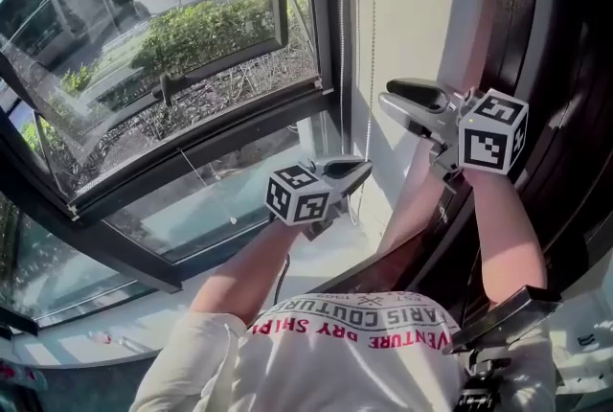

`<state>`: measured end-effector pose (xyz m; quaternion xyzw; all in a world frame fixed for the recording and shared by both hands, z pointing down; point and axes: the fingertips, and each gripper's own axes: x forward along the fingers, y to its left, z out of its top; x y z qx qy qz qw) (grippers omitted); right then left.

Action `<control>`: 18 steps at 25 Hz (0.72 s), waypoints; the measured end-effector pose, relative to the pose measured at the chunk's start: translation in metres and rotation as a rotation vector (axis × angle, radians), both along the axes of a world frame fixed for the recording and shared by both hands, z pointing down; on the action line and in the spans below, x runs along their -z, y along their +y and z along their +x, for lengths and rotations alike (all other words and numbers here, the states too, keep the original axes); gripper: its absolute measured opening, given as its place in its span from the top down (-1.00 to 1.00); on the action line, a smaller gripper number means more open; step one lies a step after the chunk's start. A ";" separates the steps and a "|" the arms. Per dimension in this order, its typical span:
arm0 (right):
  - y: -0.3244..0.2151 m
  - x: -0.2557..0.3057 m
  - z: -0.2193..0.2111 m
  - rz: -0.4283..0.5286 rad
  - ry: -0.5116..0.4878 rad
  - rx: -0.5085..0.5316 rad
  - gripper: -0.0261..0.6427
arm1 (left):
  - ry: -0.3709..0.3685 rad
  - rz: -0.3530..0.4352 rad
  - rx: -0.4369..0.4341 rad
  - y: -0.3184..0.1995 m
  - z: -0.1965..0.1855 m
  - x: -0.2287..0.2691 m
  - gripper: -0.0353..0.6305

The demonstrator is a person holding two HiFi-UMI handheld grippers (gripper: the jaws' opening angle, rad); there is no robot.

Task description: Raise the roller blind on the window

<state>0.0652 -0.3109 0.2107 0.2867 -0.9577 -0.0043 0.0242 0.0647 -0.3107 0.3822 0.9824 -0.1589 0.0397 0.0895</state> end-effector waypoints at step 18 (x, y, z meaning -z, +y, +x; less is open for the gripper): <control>-0.023 0.009 -0.014 0.024 0.004 0.001 0.89 | -0.016 0.001 -0.015 -0.004 0.011 -0.001 0.88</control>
